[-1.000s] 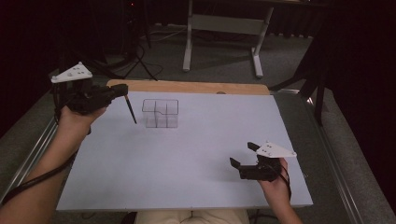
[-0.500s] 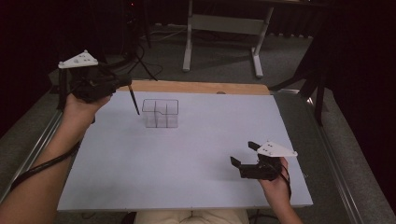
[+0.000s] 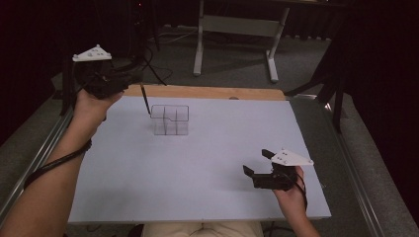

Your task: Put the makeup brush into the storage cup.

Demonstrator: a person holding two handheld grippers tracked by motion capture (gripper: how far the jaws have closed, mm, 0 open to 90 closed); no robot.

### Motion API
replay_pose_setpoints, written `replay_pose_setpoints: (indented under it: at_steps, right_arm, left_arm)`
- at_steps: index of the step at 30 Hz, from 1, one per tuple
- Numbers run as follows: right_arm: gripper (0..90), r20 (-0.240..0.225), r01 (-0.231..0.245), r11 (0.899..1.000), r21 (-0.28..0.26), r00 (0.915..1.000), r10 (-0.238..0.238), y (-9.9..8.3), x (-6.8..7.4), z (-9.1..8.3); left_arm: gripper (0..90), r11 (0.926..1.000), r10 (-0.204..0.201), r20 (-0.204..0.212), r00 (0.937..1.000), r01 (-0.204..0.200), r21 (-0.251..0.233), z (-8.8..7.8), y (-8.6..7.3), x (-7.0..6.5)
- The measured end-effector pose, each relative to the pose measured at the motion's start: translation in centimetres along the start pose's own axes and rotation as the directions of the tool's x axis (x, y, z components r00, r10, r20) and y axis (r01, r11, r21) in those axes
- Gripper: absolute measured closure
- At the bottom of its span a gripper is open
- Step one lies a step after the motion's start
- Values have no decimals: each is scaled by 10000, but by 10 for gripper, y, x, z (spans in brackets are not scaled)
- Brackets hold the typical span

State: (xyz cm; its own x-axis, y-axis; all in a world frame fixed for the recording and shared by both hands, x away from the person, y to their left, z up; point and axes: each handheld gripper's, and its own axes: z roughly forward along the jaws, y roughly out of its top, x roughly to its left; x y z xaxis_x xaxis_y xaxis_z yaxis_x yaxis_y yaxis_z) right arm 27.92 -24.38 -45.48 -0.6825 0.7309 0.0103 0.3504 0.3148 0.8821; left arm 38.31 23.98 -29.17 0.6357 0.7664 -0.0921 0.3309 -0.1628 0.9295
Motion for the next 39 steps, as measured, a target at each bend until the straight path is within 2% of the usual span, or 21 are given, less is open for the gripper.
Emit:
replay_pose_setpoints:
  at_steps: [6,11,20,27,29,30,32,34,39]
  right_arm:
    - [116,-28,-28,10000,-2,10000,28,0,0,1]
    - [115,-20,-49,10000,-27,10000,49,0,-1,1]
    - [116,-77,-67,10000,55,9999,68,-1,-1,3]
    - [116,-155,-133,9999,69,9998,134,-2,-1,4]
    - [116,-160,-114,9999,84,9998,115,-2,0,4]
    - [116,-163,-117,9999,81,9998,119,-2,-1,4]
    - [116,-170,-127,9999,86,9998,128,-2,-1,4]
    - [116,-174,-144,9998,111,9997,146,-2,-1,4]
    - [116,-172,-127,9998,146,9998,130,-2,0,5]
  left_arm:
    - [854,9998,95,-21,10000,-96,-151,6,3,4]
    - [854,9999,154,-21,9999,-154,-75,10,8,7]
    - [854,9998,187,-341,9992,-186,39,19,12,16]
    - [854,9998,189,-536,9984,-194,-90,25,17,22]
    - [854,9998,137,-586,9982,-146,-158,27,17,23]
    - [854,9996,238,-642,9977,-248,-154,28,16,25]
    - [853,9996,71,-693,9976,-90,-272,29,14,27]
    - [853,9996,126,-699,9975,-143,-234,31,11,29]
    - [854,9998,-23,-643,9979,12,-175,37,3,32]
